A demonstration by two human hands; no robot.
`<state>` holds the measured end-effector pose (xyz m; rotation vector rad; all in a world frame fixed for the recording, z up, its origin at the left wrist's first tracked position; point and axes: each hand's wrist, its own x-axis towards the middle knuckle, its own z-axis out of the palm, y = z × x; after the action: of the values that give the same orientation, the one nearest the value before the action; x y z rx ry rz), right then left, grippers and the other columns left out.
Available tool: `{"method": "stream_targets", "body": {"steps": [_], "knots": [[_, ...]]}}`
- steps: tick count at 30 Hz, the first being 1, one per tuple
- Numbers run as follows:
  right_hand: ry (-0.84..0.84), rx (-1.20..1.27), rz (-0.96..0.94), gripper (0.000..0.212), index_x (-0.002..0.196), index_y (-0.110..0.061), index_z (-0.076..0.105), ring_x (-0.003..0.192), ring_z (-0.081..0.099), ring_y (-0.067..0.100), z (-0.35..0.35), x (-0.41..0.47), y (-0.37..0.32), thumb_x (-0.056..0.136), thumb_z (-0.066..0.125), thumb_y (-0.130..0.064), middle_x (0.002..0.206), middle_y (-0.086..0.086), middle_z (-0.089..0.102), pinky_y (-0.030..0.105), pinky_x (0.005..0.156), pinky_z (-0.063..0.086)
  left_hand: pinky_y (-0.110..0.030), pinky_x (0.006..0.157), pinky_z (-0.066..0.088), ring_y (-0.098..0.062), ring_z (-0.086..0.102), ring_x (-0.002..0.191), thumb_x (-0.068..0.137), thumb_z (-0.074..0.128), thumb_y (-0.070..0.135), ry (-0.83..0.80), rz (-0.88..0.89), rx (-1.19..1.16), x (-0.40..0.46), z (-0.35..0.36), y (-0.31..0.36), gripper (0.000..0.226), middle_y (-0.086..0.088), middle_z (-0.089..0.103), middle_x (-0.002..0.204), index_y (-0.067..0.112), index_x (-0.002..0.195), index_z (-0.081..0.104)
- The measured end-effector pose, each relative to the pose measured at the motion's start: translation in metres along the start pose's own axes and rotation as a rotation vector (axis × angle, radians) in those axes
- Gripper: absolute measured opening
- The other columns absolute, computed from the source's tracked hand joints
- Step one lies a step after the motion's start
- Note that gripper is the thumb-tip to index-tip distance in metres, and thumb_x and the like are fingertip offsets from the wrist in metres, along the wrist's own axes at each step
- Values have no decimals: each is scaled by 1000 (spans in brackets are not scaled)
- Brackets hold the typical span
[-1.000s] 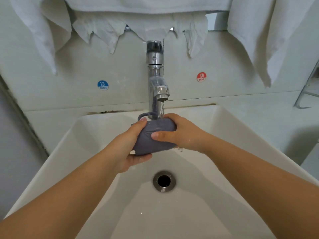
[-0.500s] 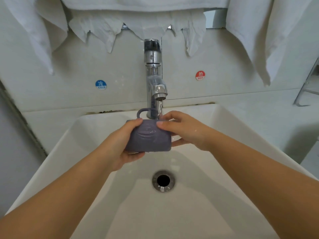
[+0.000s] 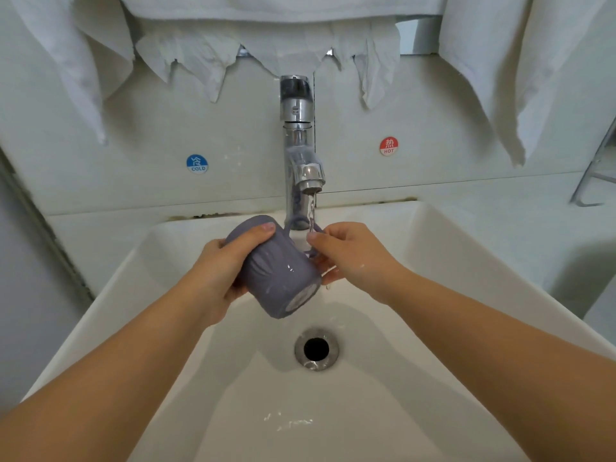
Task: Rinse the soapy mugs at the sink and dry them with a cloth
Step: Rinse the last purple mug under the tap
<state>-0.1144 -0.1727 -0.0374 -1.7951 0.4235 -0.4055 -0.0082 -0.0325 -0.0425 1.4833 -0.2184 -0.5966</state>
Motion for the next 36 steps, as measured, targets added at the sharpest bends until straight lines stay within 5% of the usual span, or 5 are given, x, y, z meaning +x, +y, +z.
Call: {"method": "stream_targets", "body": {"steps": [6,17,22,29,36], "knots": [[-39,84,27,27,74,-7,56,58,60,16,2,-1,-1,98,54,-18,73,11,63,23,55,53,-44,96,52,-27,70,103,26,89,65,-43,-71,-174,-1,0,-7,111,-7,72,113,14,122,64],[-126,173,26,24,76,-5,60,59,57,15,1,-3,-3,96,57,-17,71,10,60,21,56,54,-39,81,54,-28,72,89,89,54,58,-89,-172,-210,-9,6,-8,56,-13,75,100,10,115,65],[-103,163,7,19,78,-5,62,61,56,16,2,-2,-3,93,61,-17,74,11,60,19,54,52,-39,71,54,-26,73,72,92,51,56,-168,-234,-257,-8,6,-9,54,-14,75,91,7,109,65],[-79,232,49,26,76,-5,61,56,56,14,-2,1,-3,96,57,-20,70,9,59,21,55,54,-38,69,59,-31,70,92,63,75,36,-204,-148,-190,-6,2,-8,68,-15,71,112,10,124,61],[60,-11,-39,25,75,-16,43,61,46,11,17,-3,4,96,56,-19,69,-1,48,21,55,42,-36,64,59,-23,73,74,84,66,39,-190,-78,-91,-9,10,-9,31,-6,77,89,18,107,66]]}}
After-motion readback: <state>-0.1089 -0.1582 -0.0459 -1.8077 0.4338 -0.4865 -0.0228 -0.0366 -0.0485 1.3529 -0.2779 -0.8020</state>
